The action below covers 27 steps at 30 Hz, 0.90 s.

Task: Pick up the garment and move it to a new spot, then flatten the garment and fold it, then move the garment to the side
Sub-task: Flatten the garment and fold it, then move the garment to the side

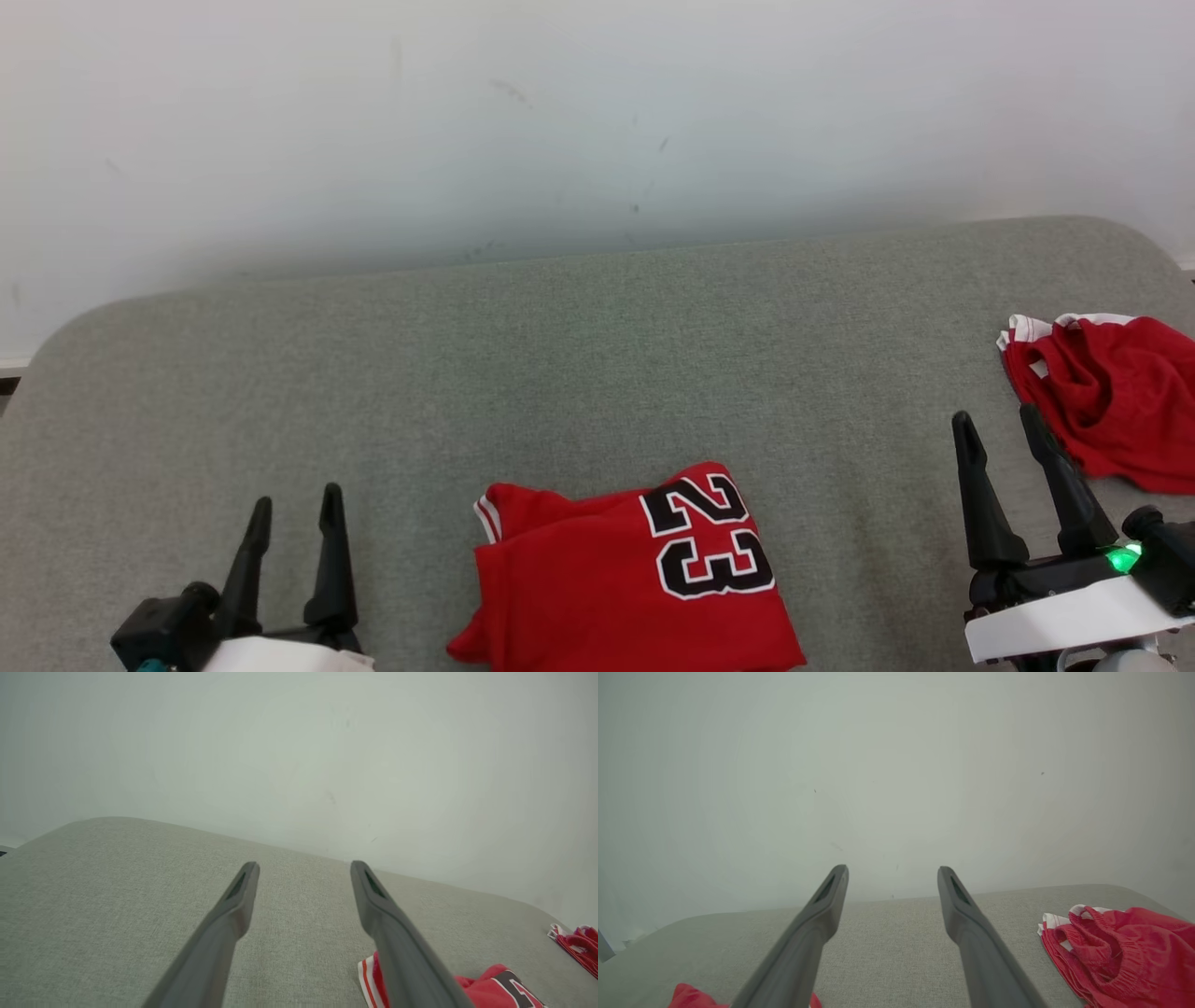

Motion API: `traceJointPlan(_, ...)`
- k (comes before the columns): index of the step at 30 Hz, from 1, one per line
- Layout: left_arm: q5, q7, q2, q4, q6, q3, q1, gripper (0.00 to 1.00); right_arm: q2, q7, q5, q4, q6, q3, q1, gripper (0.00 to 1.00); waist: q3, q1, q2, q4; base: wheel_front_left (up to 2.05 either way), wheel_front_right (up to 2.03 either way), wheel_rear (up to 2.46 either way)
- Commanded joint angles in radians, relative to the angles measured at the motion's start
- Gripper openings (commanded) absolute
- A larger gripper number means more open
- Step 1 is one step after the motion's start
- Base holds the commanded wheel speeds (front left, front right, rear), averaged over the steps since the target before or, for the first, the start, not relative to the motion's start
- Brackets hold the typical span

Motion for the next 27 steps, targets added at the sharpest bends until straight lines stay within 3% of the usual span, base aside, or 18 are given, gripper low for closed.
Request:
traceJointPlan(1,0.015,0.000,0.004,0.005,-0.005,0.004,0.009,1.00,0.008,-0.004,-0.012,0.000,0.000,-0.009,0.017,1.00,-0.001,0.0000,-0.0001,0.002,0.00,0.00,0.00)
traceJointPlan(14,0.027,0.000,0.004,0.012,-0.005,-0.016,0.000,1.00,0.030,0.013,-0.008,0.064,0.000,0.008,0.009,1.00,-0.004,0.0000,-0.0001,0.024,0.00,0.00,0.00)
traceJointPlan(27,0.023,0.000,0.004,0.017,-0.003,-0.045,-0.018,1.00,0.048,0.246,0.074,0.260,0.000,0.185,-0.143,1.00,-0.001,0.0000,-0.0001,0.111,0.00,0.00,0.00)
